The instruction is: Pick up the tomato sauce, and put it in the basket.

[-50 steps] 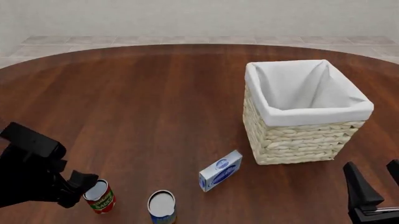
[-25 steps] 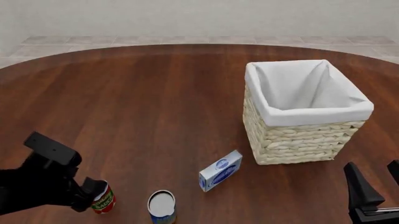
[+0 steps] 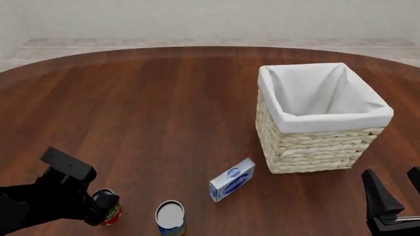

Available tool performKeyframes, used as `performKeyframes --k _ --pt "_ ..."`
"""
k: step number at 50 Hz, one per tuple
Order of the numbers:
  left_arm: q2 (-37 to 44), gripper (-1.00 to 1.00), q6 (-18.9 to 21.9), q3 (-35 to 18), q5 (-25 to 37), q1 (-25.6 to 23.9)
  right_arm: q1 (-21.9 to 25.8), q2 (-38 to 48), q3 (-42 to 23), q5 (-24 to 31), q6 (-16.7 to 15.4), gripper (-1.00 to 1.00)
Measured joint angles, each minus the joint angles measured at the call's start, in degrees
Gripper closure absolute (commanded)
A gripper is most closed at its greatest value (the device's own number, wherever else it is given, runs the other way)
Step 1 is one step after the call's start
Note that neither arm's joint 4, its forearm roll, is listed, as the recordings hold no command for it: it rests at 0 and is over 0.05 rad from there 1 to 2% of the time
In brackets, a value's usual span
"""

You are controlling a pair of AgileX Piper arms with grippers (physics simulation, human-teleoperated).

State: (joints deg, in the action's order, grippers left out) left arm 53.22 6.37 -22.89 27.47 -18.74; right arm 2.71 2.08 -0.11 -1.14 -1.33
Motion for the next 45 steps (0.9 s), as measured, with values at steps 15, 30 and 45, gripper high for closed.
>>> performKeyframes --k 15,30,45 --pt "1.87 -1.00 1.05 1.81 -3.19 1.19 0.06 -0.33 -0.01 0.34 0.06 -1.00" --pt "3.47 -1.00 1.33 3.35 -5.80 1.49 0.07 -0.98 -0.02 0.99 0.08 -1.00" --pt "4.71 -1.00 1.28 4.52 -7.84 1.71 0.08 -1.07 0.01 1.11 0.07 -1.00"
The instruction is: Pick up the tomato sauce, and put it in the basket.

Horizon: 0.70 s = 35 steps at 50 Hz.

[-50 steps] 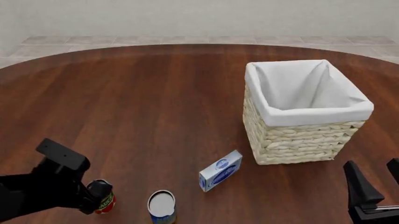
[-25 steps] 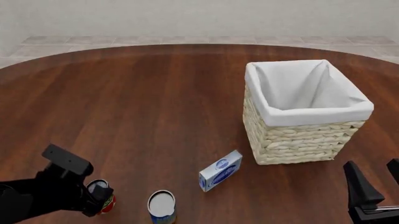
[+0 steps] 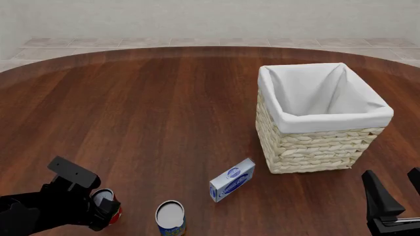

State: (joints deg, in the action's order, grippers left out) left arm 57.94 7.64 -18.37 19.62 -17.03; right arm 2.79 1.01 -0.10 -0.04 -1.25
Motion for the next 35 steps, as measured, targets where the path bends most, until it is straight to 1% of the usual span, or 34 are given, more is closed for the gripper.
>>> performKeyframes --k 13,28,29,35 --pt "1.04 -1.00 0.20 1.06 -1.76 0.44 0.03 -0.38 0.03 0.37 -0.01 -1.00" --pt "2.85 -1.00 -0.51 2.08 -4.49 -0.08 -0.05 -0.76 0.05 0.74 -0.01 -1.00" --pt "2.95 1.00 -0.58 2.13 -4.63 -0.16 -0.06 -0.77 0.05 0.74 0.00 -1.00" --pt "3.18 1.00 -1.80 2.07 -5.43 -0.20 -0.11 -0.80 0.05 0.75 0.01 -1.00"
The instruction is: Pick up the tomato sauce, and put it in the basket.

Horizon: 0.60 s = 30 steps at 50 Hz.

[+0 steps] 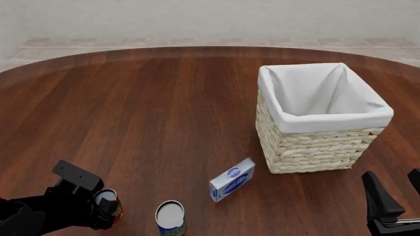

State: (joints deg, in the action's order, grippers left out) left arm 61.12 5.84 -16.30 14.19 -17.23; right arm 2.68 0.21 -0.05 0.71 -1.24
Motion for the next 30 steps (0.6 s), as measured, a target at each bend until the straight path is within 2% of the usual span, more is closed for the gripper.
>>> performKeyframes --k 17,30 --pt "0.40 1.00 1.23 -0.42 -0.11 0.72 -0.18 -0.10 0.00 0.00 0.12 -1.00" --pt "-1.43 1.00 3.10 -4.56 4.01 1.50 -0.28 -0.11 0.00 -0.05 0.24 -1.00"
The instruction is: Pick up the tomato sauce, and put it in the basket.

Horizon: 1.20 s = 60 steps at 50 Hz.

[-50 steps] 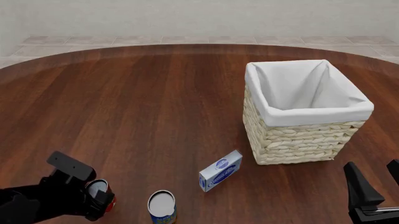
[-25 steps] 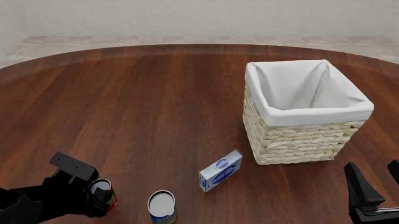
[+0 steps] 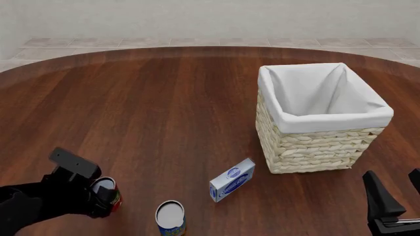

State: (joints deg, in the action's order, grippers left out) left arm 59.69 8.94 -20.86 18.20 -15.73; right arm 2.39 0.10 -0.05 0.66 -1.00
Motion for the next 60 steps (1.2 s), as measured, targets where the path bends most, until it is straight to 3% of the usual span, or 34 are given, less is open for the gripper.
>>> performKeyframes --k 16,60 --pt "-2.21 1.00 1.33 -7.69 5.13 -0.93 0.08 0.27 -0.08 -0.31 0.02 -1.00" --pt "4.60 1.00 -0.28 -28.26 7.14 -16.17 0.35 0.13 -0.15 -0.25 0.19 -1.00"
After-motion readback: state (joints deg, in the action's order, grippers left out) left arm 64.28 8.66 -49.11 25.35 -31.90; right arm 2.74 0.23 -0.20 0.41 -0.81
